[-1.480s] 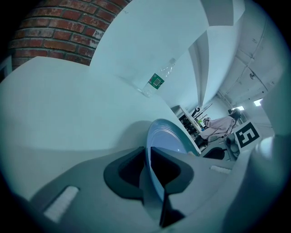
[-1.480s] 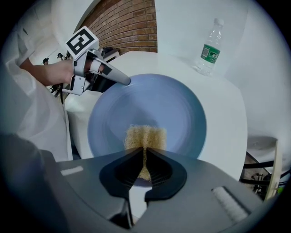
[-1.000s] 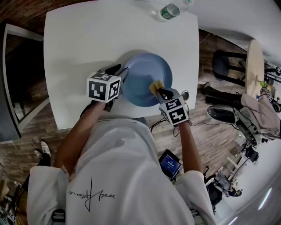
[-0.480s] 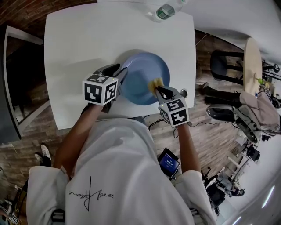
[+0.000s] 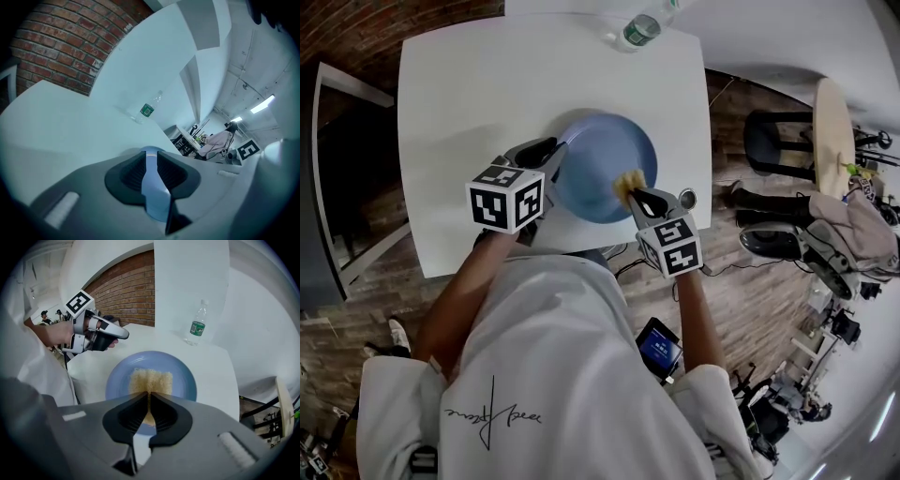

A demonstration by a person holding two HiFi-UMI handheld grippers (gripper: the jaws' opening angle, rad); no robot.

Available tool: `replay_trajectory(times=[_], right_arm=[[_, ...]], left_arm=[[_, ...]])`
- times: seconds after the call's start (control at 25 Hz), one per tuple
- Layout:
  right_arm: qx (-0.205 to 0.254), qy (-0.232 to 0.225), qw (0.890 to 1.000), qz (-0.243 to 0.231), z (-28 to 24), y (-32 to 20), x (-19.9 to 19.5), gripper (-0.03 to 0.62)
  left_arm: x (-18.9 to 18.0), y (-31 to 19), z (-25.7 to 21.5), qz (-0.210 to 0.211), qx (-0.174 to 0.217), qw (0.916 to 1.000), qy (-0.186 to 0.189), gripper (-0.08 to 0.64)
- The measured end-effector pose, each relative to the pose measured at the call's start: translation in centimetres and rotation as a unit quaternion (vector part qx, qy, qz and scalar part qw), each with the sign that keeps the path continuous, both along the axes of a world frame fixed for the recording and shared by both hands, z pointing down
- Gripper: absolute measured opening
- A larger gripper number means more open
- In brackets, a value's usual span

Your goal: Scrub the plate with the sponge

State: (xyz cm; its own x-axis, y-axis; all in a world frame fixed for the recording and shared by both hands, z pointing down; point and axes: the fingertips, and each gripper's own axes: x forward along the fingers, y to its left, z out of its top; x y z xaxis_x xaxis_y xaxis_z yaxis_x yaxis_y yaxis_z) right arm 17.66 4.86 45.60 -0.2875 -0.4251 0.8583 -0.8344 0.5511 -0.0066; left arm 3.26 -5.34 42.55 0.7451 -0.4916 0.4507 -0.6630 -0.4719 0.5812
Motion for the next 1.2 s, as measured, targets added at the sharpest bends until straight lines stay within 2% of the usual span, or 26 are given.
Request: replay_trajectory(times=[0.16, 0.4, 0.64, 0.88, 1.2], right_arm=[[0.017, -0.004, 1.0, 0.009, -1.0, 0.4, 0.1, 0.026], [0.046, -0.014, 0.999, 0.016, -3.1, 1.0, -0.6, 0.026], [0.084, -0.058, 0.994, 0.042, -5.9, 1.7, -1.8, 0.026], [0.117, -0.08, 0.988, 0.055, -7.9, 2.2, -2.9, 0.025], [0.147, -0.143, 0.976, 0.076, -10.8, 3.5, -4.5, 0.023]], left_arm=[[0.0, 0.2, -2.1, 0.009, 0.043, 0.999, -0.006, 0.064], [0.5, 1.5, -4.6, 0.031, 0.066, 0.9973, 0.007, 0.038], [0.7, 2.7, -6.6, 0.05, 0.081, 0.9951, 0.025, 0.028], [0.5, 3.7, -9.5, 0.066, 0.104, 0.9912, 0.048, 0.014], [0.3, 6.2, -12.0, 0.082, 0.128, 0.9857, 0.072, 0.014]])
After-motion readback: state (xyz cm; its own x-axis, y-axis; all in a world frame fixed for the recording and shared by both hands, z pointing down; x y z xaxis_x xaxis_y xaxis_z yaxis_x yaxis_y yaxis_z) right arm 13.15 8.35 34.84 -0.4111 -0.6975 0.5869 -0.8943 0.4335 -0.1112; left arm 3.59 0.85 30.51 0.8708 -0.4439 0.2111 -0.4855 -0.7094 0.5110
